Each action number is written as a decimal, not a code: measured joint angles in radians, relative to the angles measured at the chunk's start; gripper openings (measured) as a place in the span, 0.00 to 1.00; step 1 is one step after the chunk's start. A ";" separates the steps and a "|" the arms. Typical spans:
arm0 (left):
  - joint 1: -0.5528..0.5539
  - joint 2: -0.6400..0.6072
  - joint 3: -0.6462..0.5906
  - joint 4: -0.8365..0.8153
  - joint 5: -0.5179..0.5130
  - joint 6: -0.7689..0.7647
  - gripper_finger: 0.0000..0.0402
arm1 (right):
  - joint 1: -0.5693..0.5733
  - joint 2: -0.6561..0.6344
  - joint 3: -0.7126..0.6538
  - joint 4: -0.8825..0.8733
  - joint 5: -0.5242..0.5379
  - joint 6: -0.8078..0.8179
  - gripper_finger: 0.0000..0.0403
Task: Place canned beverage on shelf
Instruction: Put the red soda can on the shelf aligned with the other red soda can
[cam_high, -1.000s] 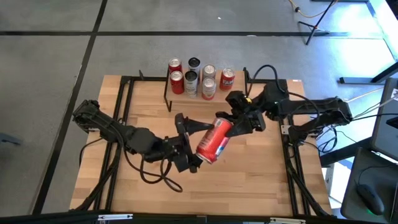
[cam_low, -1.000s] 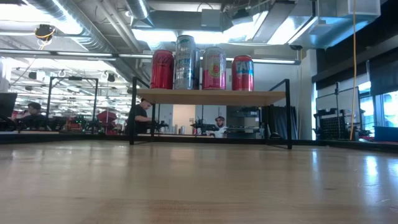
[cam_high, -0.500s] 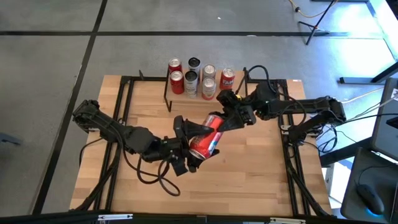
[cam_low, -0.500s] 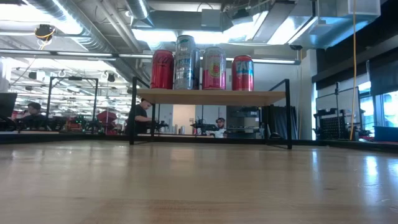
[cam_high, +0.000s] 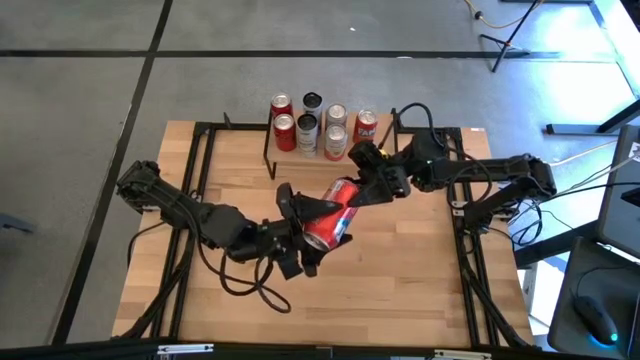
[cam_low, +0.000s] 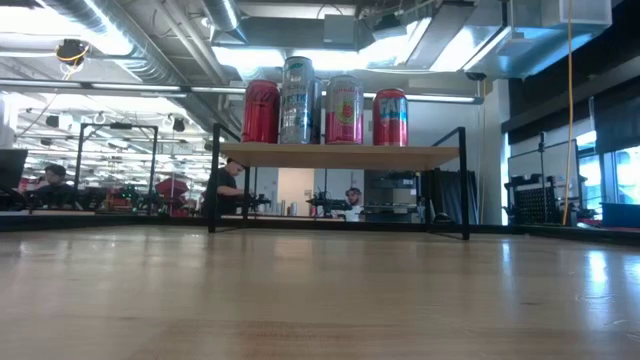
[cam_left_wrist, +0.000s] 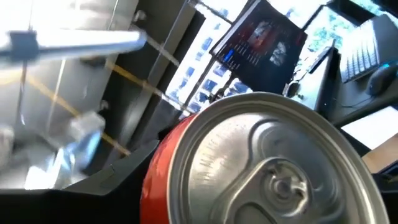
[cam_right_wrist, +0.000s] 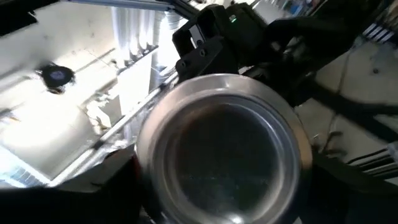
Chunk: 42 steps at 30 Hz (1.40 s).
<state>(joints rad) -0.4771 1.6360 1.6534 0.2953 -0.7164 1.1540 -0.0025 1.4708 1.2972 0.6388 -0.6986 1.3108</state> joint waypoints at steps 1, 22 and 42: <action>-0.001 0.000 0.000 0.006 -0.023 -0.030 0.75 | 0.000 0.000 0.000 -0.002 0.004 -0.022 0.82; -0.001 -0.070 0.002 -0.028 -0.208 -0.615 0.71 | -0.037 -0.271 -0.001 -0.654 -0.095 -0.441 0.85; 0.152 0.026 0.001 -0.829 0.322 -1.432 0.71 | 0.299 -0.384 -0.130 -1.347 0.856 -0.922 0.85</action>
<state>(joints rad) -0.3252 1.6617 1.6547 -0.5333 -0.3947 -0.2782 0.2966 1.0866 1.1671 -0.7085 0.1574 0.3888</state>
